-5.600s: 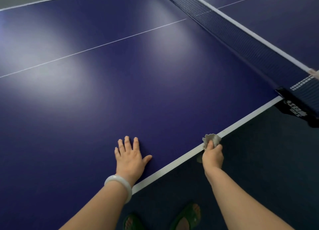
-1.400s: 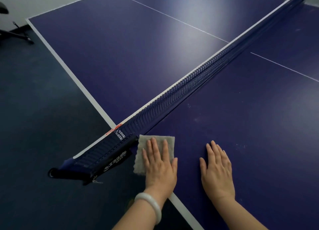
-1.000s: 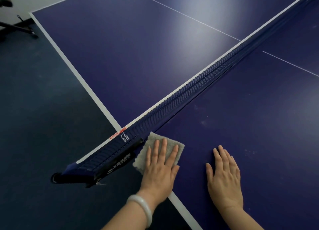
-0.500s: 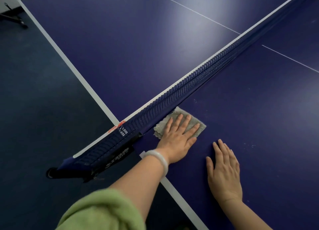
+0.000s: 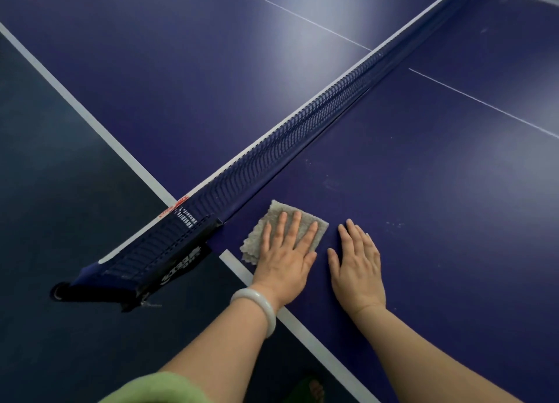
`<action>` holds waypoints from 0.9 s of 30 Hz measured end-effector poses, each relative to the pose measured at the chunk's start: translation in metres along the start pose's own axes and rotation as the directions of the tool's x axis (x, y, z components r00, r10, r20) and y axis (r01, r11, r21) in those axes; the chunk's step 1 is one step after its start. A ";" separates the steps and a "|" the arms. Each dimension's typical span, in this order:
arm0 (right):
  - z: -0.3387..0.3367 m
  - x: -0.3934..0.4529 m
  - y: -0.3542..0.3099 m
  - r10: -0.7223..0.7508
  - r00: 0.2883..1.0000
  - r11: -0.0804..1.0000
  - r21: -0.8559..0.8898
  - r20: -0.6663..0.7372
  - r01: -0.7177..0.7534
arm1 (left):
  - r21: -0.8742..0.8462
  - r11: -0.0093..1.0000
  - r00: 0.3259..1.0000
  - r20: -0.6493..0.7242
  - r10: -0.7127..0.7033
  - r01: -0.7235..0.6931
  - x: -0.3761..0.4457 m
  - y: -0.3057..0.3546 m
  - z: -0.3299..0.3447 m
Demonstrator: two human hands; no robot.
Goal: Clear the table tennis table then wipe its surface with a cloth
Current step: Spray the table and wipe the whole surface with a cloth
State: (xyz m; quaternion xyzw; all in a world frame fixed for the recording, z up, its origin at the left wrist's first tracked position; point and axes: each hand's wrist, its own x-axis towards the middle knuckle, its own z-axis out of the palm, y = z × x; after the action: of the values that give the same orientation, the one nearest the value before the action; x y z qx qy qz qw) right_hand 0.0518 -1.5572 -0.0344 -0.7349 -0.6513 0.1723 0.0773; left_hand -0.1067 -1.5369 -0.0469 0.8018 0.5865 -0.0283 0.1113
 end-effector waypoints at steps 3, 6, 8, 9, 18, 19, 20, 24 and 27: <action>-0.006 -0.001 0.004 -0.041 0.999 0.997 0.064 0.034 0.039 | -0.021 0.998 0.998 -0.030 0.058 -0.059 -0.028 -0.009 0.002; -0.021 -0.002 0.022 -0.093 0.995 0.987 0.139 0.045 0.086 | -0.117 0.990 0.997 -0.051 0.066 -0.072 -0.056 -0.019 0.001; -0.029 -0.006 0.046 -0.018 0.997 0.995 0.098 -0.077 0.026 | -0.130 0.991 0.999 -0.034 0.021 -0.025 -0.059 -0.022 0.001; -0.031 -0.010 0.058 0.049 0.989 0.994 0.100 -0.137 -0.035 | -0.085 0.996 0.999 -0.040 -0.009 0.005 -0.055 -0.021 0.003; -0.025 -0.019 0.078 0.201 0.966 0.979 0.078 -0.163 -0.191 | 0.022 0.988 0.988 -0.029 0.154 -0.154 -0.031 0.069 0.017; -0.026 -0.018 0.079 0.198 0.966 0.979 0.072 -0.164 -0.189 | 0.017 0.972 0.972 -0.025 0.235 -0.235 -0.044 0.072 0.019; -0.025 -0.018 0.079 0.196 0.966 0.980 0.065 -0.169 -0.187 | 0.023 0.954 0.954 -0.019 0.301 -0.300 -0.055 0.068 0.020; -0.020 -0.018 0.080 0.188 0.964 0.982 0.031 -0.189 -0.185 | 0.131 0.977 0.982 -0.061 0.179 -0.170 -0.028 0.016 0.017; -0.020 -0.016 0.080 0.191 0.964 0.981 0.021 -0.186 -0.191 | 0.050 0.987 0.988 -0.031 -0.154 0.155 0.020 -0.002 0.002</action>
State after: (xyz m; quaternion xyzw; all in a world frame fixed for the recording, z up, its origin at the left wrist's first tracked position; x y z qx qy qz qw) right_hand 0.1317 -1.5819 -0.0404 -0.8071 -0.5670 0.1102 0.1224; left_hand -0.1025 -1.5176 -0.0529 0.7569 0.6473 -0.0412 0.0800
